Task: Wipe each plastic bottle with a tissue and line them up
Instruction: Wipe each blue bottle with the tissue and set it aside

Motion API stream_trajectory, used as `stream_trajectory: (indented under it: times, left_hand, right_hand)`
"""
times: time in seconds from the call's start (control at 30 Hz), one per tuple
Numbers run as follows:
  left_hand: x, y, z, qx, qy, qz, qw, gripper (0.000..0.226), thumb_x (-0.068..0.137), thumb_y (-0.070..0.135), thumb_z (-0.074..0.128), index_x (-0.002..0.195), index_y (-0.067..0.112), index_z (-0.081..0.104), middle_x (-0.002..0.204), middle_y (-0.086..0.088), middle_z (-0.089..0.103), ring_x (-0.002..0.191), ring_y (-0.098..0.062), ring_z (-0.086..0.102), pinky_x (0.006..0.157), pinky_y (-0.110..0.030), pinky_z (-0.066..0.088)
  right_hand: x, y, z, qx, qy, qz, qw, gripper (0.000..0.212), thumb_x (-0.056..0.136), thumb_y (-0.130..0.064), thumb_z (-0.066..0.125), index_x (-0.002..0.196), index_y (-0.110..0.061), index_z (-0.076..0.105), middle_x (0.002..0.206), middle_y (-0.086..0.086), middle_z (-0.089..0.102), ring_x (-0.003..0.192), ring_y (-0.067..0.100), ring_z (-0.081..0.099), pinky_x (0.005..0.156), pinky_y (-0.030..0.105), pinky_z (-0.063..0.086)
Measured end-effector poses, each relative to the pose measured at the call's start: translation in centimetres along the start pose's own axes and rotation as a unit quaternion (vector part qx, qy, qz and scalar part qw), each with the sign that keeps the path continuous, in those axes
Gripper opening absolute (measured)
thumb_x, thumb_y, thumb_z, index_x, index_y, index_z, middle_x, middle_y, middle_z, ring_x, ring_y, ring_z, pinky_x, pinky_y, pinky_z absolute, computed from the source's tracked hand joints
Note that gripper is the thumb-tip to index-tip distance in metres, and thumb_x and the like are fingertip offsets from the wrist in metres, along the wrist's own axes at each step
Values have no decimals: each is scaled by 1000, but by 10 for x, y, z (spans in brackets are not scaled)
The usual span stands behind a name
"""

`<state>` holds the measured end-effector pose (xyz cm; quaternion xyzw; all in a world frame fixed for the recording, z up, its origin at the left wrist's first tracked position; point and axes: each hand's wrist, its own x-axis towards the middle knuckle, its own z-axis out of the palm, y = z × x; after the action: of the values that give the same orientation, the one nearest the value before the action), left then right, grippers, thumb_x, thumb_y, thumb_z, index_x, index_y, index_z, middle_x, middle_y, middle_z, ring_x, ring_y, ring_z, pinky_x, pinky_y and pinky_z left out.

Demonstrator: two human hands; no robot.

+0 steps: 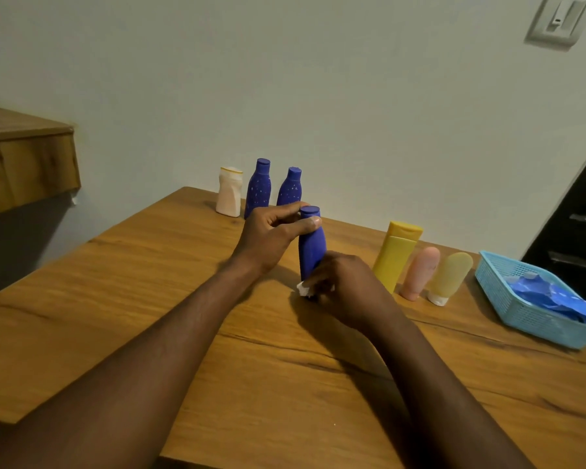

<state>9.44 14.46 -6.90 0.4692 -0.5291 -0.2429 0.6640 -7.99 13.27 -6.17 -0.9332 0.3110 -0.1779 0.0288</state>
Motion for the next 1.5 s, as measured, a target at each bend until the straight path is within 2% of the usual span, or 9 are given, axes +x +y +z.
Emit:
stream_trajectory:
  times: [0.2, 0.47, 0.67, 0.77, 0.9, 1.03, 1.27, 1.4, 1.5]
  left_hand:
    - [1, -1, 2, 15, 1, 9, 1000, 34, 94, 20, 75, 128, 12, 73, 103, 3, 79, 102, -12, 73, 101, -33, 56]
    - [3, -4, 0, 2, 14, -8, 1000, 33, 93, 22, 77, 125, 16, 75, 103, 9, 79, 99, -7, 72, 95, -25, 53]
    - [3, -7, 3, 21, 5, -14, 1000, 28, 93, 26, 76, 120, 19, 77, 104, 8, 78, 100, -9, 72, 94, -27, 54]
    - [0, -9, 3, 29, 7, -17, 999, 20, 94, 25, 75, 113, 22, 77, 101, 9, 77, 95, -8, 72, 85, -22, 52]
    - [2, -11, 1, 27, 8, -32, 999, 20, 96, 27, 73, 113, 19, 79, 101, 7, 77, 95, -6, 71, 86, -22, 52]
    - [6, -9, -5, 6, 27, -55, 998, 15, 97, 27, 71, 107, 22, 80, 102, 6, 78, 101, -11, 71, 92, -27, 51]
    - [-2, -8, 2, 15, -10, -86, 996, 18, 100, 32, 66, 106, 21, 79, 97, 6, 78, 89, -2, 70, 84, -25, 46]
    - [-3, -5, 4, 11, -18, -95, 995, 13, 101, 30, 64, 102, 26, 77, 98, 9, 76, 83, 8, 68, 79, -21, 44]
    - [-2, -5, 1, 3, -8, -94, 996, 11, 100, 29, 66, 98, 30, 76, 91, 15, 76, 80, 9, 69, 77, -19, 45]
  right_hand:
    - [5, -2, -8, 13, 219, 14, 976, 22, 85, -7, 73, 107, -14, 75, 103, 4, 60, 88, 13, 52, 69, 14, 36]
    - [-2, 1, -3, -5, 22, 31, 999, 28, 84, -14, 75, 112, -22, 75, 112, -1, 64, 90, 7, 57, 73, 10, 38]
    - [5, 4, -7, 23, 202, 26, 979, 20, 83, -6, 76, 102, -13, 76, 103, 5, 64, 86, 15, 56, 69, 19, 40]
    - [7, 2, -8, 37, 211, 19, 977, 21, 84, -5, 75, 104, -11, 76, 102, 6, 63, 88, 17, 56, 72, 24, 45]
    - [2, 14, -12, 106, 121, 49, 986, 24, 82, -4, 72, 98, -21, 79, 96, -1, 66, 84, 14, 61, 76, 34, 54]
    - [-8, 26, -15, 130, -67, 75, 986, 33, 77, 3, 69, 91, -24, 82, 91, -7, 73, 83, 8, 66, 78, 33, 57]
    - [2, 21, -13, 181, 149, 63, 970, 22, 87, 0, 69, 100, -15, 79, 97, 0, 68, 91, 15, 63, 78, 35, 57]
    - [6, 18, -3, 162, 178, 54, 969, 19, 88, -2, 69, 98, -16, 77, 97, 0, 66, 89, 16, 62, 78, 37, 57]
    - [0, 22, -9, 186, 90, 61, 977, 22, 82, -1, 71, 93, -19, 79, 93, -3, 69, 86, 11, 64, 75, 30, 55]
